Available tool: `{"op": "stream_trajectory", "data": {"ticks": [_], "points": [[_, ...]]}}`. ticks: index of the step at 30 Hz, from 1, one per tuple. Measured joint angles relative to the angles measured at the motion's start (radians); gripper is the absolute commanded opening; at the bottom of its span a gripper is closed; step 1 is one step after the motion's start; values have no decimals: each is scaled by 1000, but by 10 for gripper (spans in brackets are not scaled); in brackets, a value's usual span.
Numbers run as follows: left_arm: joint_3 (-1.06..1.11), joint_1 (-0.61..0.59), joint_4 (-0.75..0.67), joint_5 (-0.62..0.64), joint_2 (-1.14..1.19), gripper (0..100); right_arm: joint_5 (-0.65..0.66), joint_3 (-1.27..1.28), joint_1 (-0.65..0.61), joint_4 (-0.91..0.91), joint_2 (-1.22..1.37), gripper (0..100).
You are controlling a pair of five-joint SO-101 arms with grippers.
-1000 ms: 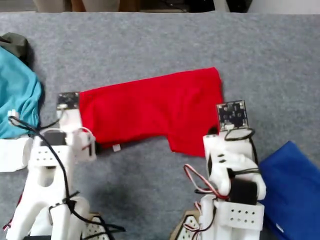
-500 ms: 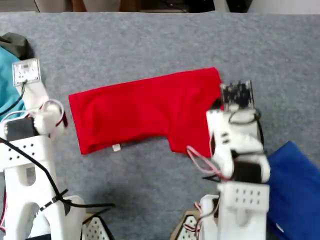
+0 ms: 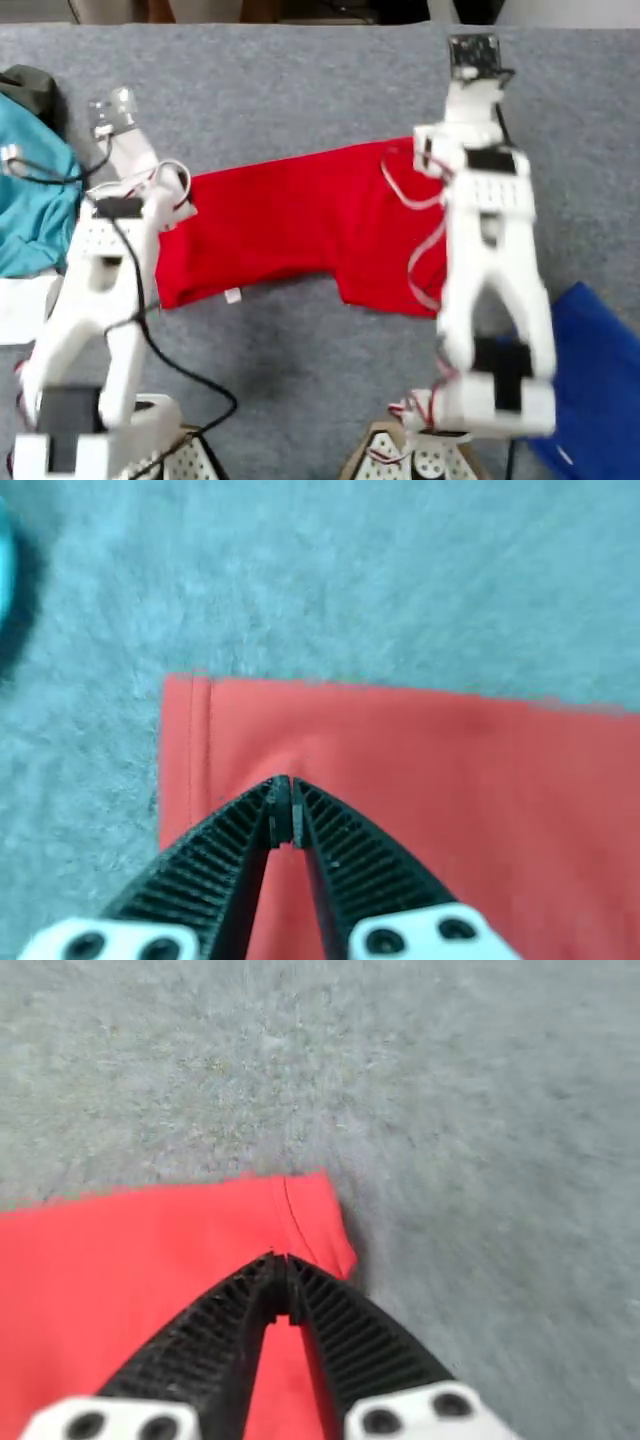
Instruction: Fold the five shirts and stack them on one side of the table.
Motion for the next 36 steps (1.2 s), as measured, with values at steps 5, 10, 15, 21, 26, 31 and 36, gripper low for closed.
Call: {"op": "stream_trajectory", "data": {"ticks": [5, 10, 15, 21, 26, 31, 36], "points": [[-84, 0, -9, 9, 193, 20, -34, -250, -14, 0, 315, 5], [-215, 0, 43, 9, 338, 20, -58, -534, -14, 114, 605, 5], [-361, -43, 123, 43, 488, 20, -61, -873, -14, 285, 867, 5], [-491, -101, 210, 60, 601, 20, -61, -1289, -11, 448, 1112, 5], [-512, -132, 215, 60, 605, 20, -61, -1564, -6, 514, 1269, 5], [-535, -137, 224, 58, 605, 20, -61, -1723, -6, 580, 1344, 5], [-611, -137, 296, 63, 605, 20, -61, -1814, -3, 677, 1346, 5]]}}
